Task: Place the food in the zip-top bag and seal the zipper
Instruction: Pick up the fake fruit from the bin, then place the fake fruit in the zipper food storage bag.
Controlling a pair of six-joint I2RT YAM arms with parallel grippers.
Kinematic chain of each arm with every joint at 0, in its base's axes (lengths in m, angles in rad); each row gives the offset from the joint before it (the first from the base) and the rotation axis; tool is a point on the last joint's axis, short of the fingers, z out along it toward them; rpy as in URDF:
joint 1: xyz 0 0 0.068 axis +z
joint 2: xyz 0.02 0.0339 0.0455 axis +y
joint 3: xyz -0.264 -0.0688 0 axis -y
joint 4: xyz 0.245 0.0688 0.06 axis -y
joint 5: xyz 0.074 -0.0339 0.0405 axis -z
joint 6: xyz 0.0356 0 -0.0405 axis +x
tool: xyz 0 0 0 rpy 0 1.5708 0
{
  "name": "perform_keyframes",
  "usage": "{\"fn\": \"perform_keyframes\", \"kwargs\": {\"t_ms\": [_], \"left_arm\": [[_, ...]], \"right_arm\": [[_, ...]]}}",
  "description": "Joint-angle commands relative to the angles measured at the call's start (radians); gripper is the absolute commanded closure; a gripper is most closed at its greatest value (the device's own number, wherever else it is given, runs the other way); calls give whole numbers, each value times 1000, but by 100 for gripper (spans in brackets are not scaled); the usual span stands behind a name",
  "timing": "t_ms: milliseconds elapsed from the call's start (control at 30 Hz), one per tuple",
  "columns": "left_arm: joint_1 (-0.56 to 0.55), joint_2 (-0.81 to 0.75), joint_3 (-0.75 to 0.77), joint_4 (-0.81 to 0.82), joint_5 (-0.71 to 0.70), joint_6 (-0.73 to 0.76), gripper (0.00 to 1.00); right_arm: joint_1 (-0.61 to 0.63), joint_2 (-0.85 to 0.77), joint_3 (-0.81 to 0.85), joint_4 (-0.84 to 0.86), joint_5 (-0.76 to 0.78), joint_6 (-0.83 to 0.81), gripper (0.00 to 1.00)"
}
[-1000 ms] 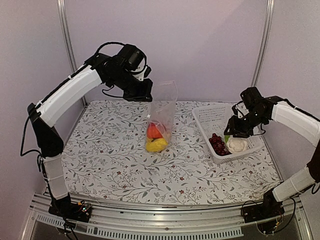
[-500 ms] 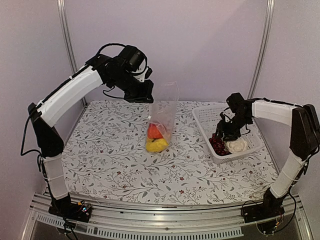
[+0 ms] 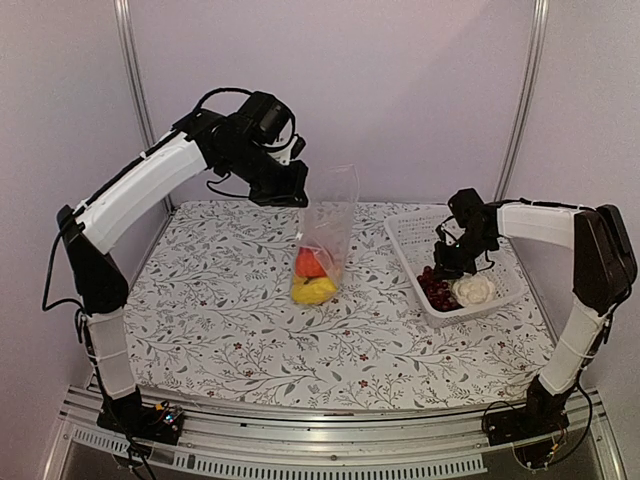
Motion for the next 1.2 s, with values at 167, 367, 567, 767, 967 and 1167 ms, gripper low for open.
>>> {"fn": "perform_keyframes", "kwargs": {"t_ms": [167, 367, 567, 767, 967, 1167], "left_arm": [[2, 41, 18, -1, 23, 2, 100], [2, 61, 36, -1, 35, 2, 100], [2, 65, 36, 8, 42, -2, 100], [2, 65, 29, 16, 51, -9, 100], [2, 59, 33, 28, 58, -5, 100], [2, 57, 36, 28, 60, -9, 100]], "right_arm": [[6, -163, 196, -103, 88, -34, 100], [17, -226, 330, -126, 40, -27, 100], [68, -246, 472, -115, -2, -21, 100], [147, -222, 624, -72, -75, 6, 100], [216, -161, 756, -11, -137, 36, 100], [268, -99, 813, 61, -188, 77, 100]]}}
